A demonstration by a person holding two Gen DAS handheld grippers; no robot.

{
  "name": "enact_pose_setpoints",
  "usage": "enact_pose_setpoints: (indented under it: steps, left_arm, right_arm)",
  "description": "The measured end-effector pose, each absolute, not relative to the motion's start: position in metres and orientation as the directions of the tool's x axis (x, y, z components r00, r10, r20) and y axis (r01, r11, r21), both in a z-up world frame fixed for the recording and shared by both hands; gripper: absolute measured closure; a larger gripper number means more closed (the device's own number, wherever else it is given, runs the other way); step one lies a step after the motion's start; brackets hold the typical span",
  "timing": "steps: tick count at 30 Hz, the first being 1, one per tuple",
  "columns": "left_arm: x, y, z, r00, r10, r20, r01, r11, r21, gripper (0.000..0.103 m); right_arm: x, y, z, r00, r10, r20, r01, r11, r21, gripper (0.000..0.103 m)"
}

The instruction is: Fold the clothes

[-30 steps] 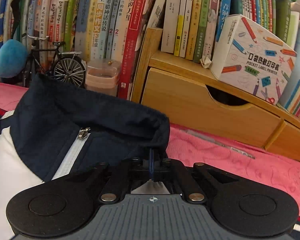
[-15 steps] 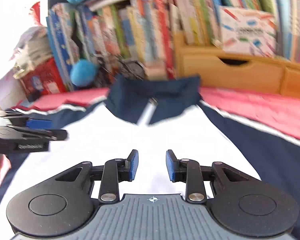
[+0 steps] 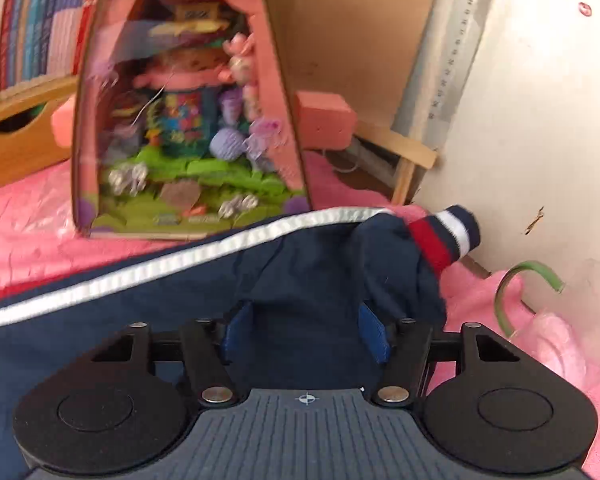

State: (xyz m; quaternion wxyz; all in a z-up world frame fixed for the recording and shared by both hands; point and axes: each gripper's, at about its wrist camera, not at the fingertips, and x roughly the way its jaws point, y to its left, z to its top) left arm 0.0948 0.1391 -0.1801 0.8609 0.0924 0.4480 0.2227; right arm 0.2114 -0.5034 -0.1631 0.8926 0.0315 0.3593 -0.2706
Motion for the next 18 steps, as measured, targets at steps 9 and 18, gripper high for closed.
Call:
enact_pose_setpoints:
  steps: [9,18]
  left_arm:
    - [0.083,0.12,-0.168,0.441,0.455,-0.774,-0.282,0.889,0.362,0.029]
    - [0.065,0.131,-0.155,0.385,0.481,-0.788,-0.382,0.86,0.338,0.029]
  right_arm:
    - [0.198,-0.498,-0.163,0.569,-0.597,-0.565,0.604,0.77,-0.207,0.008]
    - [0.258,-0.509,-0.151,0.487,-0.559,-0.671,0.645,0.749,-0.155,0.094]
